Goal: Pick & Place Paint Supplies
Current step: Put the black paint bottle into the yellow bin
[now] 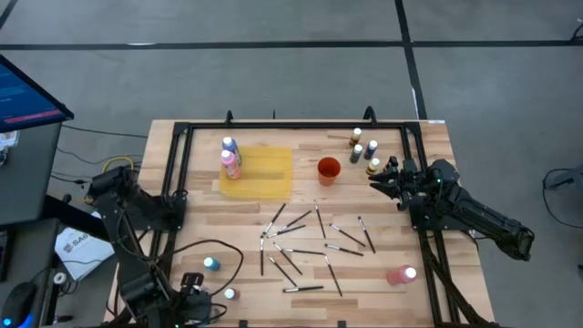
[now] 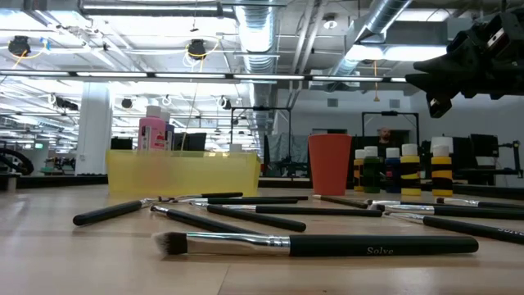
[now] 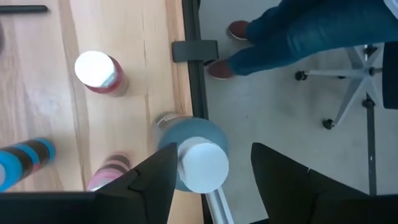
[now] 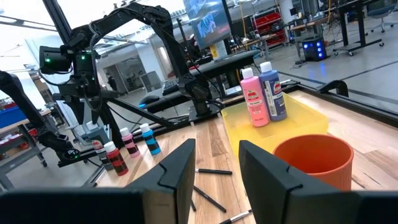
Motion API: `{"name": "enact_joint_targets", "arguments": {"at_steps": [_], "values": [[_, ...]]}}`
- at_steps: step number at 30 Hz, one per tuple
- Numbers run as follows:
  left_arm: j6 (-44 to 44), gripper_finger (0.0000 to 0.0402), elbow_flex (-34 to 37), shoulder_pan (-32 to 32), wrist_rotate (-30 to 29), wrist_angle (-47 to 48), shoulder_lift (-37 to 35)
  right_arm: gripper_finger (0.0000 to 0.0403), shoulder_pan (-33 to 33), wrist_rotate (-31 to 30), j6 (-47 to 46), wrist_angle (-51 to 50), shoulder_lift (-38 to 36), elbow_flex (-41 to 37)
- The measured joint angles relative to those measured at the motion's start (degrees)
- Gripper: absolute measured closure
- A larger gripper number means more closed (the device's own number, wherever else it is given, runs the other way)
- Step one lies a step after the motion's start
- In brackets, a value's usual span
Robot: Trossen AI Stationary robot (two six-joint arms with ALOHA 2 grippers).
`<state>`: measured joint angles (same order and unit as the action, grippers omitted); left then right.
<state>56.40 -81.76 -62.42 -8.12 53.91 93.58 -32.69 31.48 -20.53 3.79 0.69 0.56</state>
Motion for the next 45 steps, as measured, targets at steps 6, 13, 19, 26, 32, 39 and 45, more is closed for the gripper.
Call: {"name": "enact_joint_targets", "arguments": {"at_steps": [6, 13, 19, 26, 32, 39, 45], "values": [[-0.22, 0.0213, 0.0, -0.58, -2.17, 0.15, 0.01, 0.0283, 0.01, 0.0, -0.01, 0.0, 0.01, 0.0], [-0.22, 0.0213, 0.02, -0.58, -2.4, 0.13, 2.02, 0.0283, 0.0, 0.01, 0.0, 0.0, 0.02, 0.0], [-0.04, 0.0213, 0.02, -0.58, -2.4, 0.13, 2.64, 0.0283, 0.0, 0.01, -0.01, 0.0, 0.02, 0.01], [1.55, 0.0226, 0.02, -0.56, -2.03, 0.15, 2.64, 0.0283, 0.0, 0.0, -0.02, 0.0, 0.02, 0.0], [1.51, 0.0274, 0.02, -0.56, -2.12, 0.47, 2.61, 0.0283, 0.01, 0.01, 0.0, 0.0, 0.01, 0.0], [1.51, 0.03, 0.0, -0.52, -2.4, 0.71, 2.5, 0.0283, 0.0, 0.01, -0.01, 0.0, 0.02, 0.01], [1.5, 0.0299, 0.0, 0.79, 0.53, 0.68, 2.35, 0.0283, 0.0, 0.0, -0.02, 0.0, 0.02, 0.02]]}}
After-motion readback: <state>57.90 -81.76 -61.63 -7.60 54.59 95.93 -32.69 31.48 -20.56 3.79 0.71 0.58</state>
